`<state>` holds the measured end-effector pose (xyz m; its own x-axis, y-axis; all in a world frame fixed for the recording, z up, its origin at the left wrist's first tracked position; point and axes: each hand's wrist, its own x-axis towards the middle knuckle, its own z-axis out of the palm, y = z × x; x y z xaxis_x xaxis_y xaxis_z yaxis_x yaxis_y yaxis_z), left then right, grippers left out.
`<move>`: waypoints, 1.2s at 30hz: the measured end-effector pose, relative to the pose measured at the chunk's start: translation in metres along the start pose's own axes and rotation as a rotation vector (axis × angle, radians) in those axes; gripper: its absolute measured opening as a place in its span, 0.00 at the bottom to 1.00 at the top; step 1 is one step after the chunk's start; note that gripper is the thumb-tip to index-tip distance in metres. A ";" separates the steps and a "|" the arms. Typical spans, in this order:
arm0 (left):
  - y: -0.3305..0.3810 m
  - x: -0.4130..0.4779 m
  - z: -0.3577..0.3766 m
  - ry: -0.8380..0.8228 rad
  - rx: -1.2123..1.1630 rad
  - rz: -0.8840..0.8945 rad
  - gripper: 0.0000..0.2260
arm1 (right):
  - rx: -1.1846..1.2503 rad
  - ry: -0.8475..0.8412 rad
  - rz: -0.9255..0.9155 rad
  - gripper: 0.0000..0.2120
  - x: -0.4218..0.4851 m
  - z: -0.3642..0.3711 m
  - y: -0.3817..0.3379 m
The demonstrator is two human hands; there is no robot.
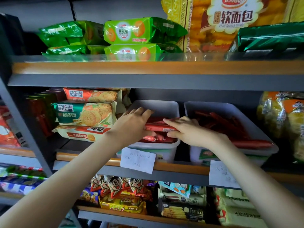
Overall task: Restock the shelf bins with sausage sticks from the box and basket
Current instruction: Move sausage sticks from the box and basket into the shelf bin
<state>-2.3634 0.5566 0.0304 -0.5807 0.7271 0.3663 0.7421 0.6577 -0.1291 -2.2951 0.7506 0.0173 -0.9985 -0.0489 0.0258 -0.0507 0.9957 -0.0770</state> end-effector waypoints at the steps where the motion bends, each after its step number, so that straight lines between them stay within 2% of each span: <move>1: -0.002 -0.003 -0.003 -0.081 -0.094 -0.027 0.33 | -0.009 -0.004 -0.001 0.28 0.002 0.001 -0.002; 4: -0.008 -0.009 -0.005 -0.233 -0.291 -0.079 0.33 | -0.063 0.002 0.002 0.29 0.006 0.003 -0.009; 10: -0.012 -0.007 0.013 -0.457 -0.196 -0.099 0.27 | -0.007 -0.115 0.075 0.30 0.024 0.002 -0.020; 16: -0.024 0.008 0.018 -0.413 -0.007 -0.170 0.28 | -0.055 -0.227 0.190 0.31 0.035 0.003 -0.023; 19: -0.026 0.012 0.025 -0.374 -0.045 -0.210 0.29 | -0.117 -0.142 0.185 0.31 0.027 0.003 -0.029; 22: -0.026 0.011 0.028 -0.425 -0.185 -0.216 0.30 | -0.078 0.000 0.140 0.30 0.018 0.005 -0.043; 24: -0.026 0.002 0.026 -0.371 -0.303 -0.176 0.30 | -0.055 0.087 0.065 0.31 0.013 0.008 -0.062; 27: -0.037 -0.024 0.025 -0.109 -0.275 -0.150 0.29 | -0.069 0.211 -0.025 0.33 0.008 0.015 -0.096; 29: -0.047 -0.052 0.026 0.043 -0.180 -0.213 0.27 | -0.093 0.327 -0.072 0.34 0.010 0.027 -0.119; 32: -0.063 -0.113 0.033 0.257 -0.174 -0.323 0.26 | -0.064 0.560 -0.178 0.33 0.012 0.047 -0.157; 34: -0.079 -0.166 0.049 0.277 -0.178 -0.430 0.27 | -0.009 0.577 -0.305 0.33 0.018 0.068 -0.192; 36: -0.093 -0.224 0.074 0.213 -0.153 -0.591 0.28 | 0.030 0.554 -0.458 0.33 0.024 0.095 -0.231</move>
<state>-2.3272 0.3467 -0.1075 -0.8386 0.1854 0.5123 0.3660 0.8882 0.2776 -2.3094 0.5121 -0.0587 -0.7193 -0.4064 0.5635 -0.4702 0.8819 0.0359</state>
